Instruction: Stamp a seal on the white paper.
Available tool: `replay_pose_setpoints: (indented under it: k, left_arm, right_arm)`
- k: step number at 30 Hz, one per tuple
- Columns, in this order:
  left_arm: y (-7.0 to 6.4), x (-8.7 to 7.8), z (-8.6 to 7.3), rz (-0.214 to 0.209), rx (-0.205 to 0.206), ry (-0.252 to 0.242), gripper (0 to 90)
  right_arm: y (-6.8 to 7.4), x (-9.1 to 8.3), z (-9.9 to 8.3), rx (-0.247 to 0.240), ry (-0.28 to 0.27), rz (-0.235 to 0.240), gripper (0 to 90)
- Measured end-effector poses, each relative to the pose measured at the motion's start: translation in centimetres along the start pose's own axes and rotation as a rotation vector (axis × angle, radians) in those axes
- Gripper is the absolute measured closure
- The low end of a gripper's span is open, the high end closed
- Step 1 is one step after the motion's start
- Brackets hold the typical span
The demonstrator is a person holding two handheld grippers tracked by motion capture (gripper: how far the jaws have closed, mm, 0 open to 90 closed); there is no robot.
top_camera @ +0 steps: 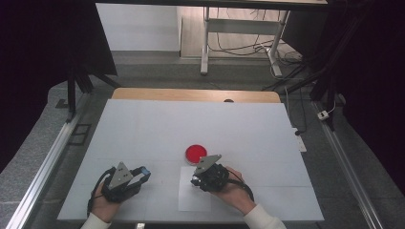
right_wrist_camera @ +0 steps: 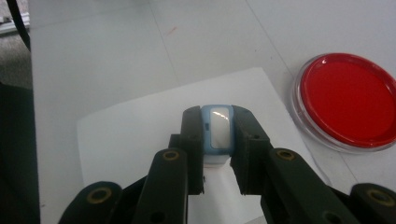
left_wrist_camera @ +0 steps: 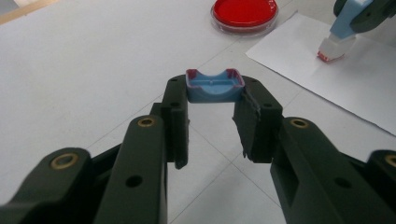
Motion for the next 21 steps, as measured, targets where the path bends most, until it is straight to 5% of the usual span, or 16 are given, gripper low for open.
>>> replay_pose_setpoints:
  k: [21]
  left_arm:
    - [0.0, 0.0, 0.1, -0.003, 0.001, -0.002, 65.9]
  right_arm:
    - [-0.6, -2.2, 0.4, 0.047, -0.109, -0.026, 75.0]
Point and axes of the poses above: each handheld gripper's, and its own axes: x roughly forward along the jaws, z roughly out of its top, y roughly to its left, the point moved 6 cm from there along x, roughly forward along the jaws, and after that the axes turned 7 degrees about z, right-handed, at the moved point
